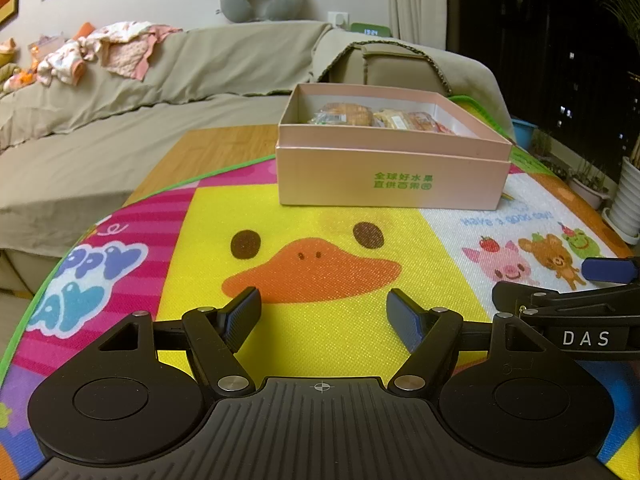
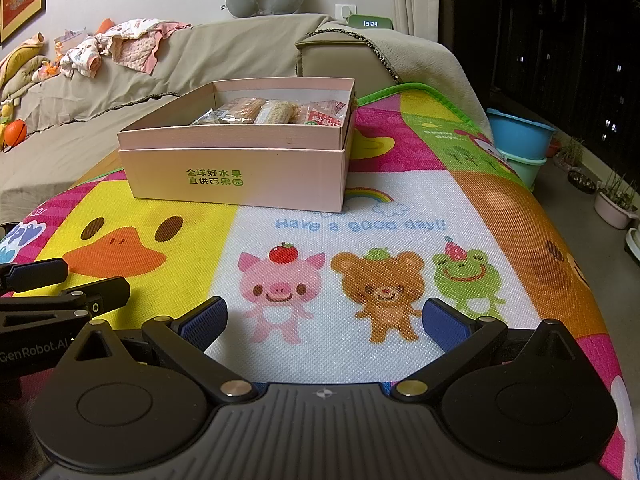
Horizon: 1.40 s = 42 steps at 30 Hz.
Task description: Organize objects
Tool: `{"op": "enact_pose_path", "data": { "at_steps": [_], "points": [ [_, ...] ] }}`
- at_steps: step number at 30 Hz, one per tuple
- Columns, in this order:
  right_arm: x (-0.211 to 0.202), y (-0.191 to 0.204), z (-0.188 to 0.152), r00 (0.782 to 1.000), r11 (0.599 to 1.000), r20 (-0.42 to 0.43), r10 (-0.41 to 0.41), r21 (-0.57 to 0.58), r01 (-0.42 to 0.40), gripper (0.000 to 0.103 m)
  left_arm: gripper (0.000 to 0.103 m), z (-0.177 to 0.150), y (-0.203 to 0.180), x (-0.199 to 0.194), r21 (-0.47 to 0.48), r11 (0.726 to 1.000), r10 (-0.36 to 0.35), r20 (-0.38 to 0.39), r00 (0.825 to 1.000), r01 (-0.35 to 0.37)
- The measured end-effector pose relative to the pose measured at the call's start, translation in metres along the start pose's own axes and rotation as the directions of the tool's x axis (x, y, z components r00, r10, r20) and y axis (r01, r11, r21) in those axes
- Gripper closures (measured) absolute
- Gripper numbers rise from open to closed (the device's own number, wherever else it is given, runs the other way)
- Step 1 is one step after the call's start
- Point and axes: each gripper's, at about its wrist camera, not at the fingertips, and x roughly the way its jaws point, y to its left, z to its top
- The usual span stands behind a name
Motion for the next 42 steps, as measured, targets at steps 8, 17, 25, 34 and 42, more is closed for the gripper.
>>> {"op": "enact_pose_path", "data": {
  "at_steps": [8,17,25,34,42],
  "points": [
    [0.0001,0.0001,0.0,1.0,1.0,0.0,0.0,0.0,0.0,0.0,0.026,-0.0005,-0.0002,-0.0006,0.001,1.0,0.001,-0.001,1.0,-0.001],
    [0.0004,0.0,0.0,1.0,1.0,0.0,0.0,0.0,0.0,0.0,0.027,-0.0003,0.0003,-0.0009,0.0,1.0,-0.001,-0.001,1.0,0.001],
    [0.0002,0.0002,-0.0002,1.0,1.0,0.0,0.0,0.0,0.0,0.0,0.027,0.0002,0.0002,-0.0018,-0.005,1.0,-0.009,-0.004,1.0,0.009],
    [0.0004,0.0,0.0001,1.0,1.0,0.0,0.0,0.0,0.0,0.0,0.027,0.0012,0.001,-0.0005,-0.011,1.0,-0.015,-0.004,1.0,0.015],
    [0.0,-0.0003,0.0,1.0,1.0,0.0,0.0,0.0,0.0,0.0,0.027,0.0008,0.0011,-0.0006,-0.009,1.0,-0.012,-0.004,1.0,0.012]
  ]
}}
